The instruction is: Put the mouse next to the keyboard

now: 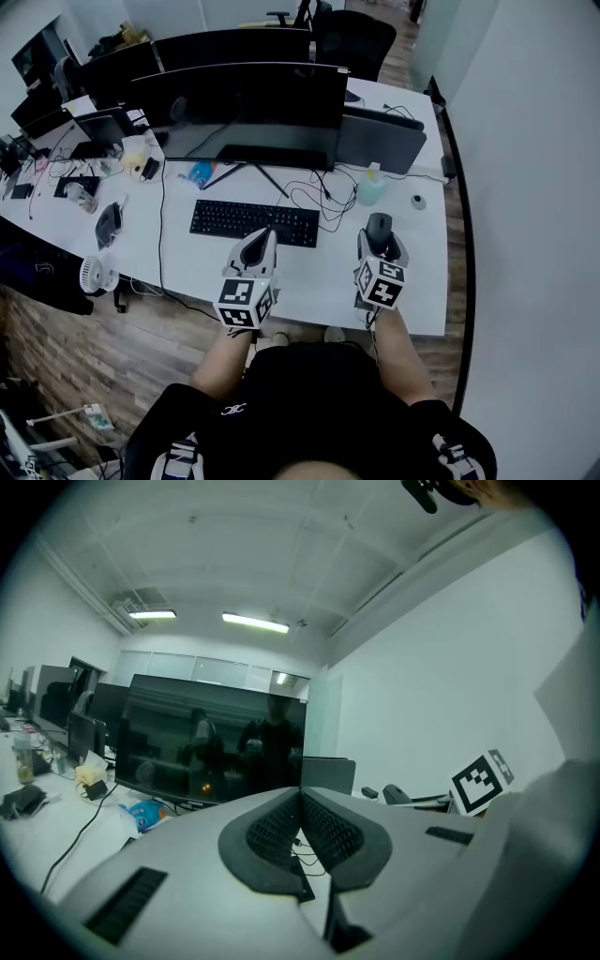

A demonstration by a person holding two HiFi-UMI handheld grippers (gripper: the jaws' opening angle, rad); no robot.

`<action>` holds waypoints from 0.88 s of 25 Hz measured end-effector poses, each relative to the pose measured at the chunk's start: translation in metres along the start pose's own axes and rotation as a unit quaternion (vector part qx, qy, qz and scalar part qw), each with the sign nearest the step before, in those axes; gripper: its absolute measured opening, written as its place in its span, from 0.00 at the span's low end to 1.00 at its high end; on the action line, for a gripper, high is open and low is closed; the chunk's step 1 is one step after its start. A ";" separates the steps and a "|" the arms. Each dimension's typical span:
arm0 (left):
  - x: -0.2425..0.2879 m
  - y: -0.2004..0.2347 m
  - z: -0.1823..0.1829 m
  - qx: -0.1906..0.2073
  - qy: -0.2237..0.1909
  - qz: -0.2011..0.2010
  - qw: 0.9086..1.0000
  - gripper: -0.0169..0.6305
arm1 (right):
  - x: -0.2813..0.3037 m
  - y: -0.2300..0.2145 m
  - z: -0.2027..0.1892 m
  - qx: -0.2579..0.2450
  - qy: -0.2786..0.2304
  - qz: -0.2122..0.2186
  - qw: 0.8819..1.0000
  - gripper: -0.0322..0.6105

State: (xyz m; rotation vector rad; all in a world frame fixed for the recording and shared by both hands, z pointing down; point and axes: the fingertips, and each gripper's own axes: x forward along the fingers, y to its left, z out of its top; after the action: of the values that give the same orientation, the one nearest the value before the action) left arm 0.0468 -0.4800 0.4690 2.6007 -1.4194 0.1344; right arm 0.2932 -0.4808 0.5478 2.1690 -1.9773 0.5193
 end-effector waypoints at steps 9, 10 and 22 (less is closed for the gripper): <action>0.011 -0.008 -0.005 0.011 0.017 0.050 0.999 0.05 | 0.067 -0.042 -0.064 0.012 0.097 0.001 0.995 0.53; 0.012 -0.007 -0.006 0.011 0.019 0.056 0.998 0.05 | 0.073 -0.045 -0.074 0.015 0.111 0.001 0.994 0.53; 0.007 0.011 -0.021 -0.007 0.034 0.118 0.992 0.05 | 0.122 -0.056 -0.136 -0.015 0.222 -0.005 0.975 0.53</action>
State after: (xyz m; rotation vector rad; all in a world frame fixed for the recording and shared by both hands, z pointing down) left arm 0.0414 -0.4873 0.4914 2.3841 -1.6915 0.2401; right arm 0.3360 -0.5405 0.7239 1.8383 -1.7149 0.8789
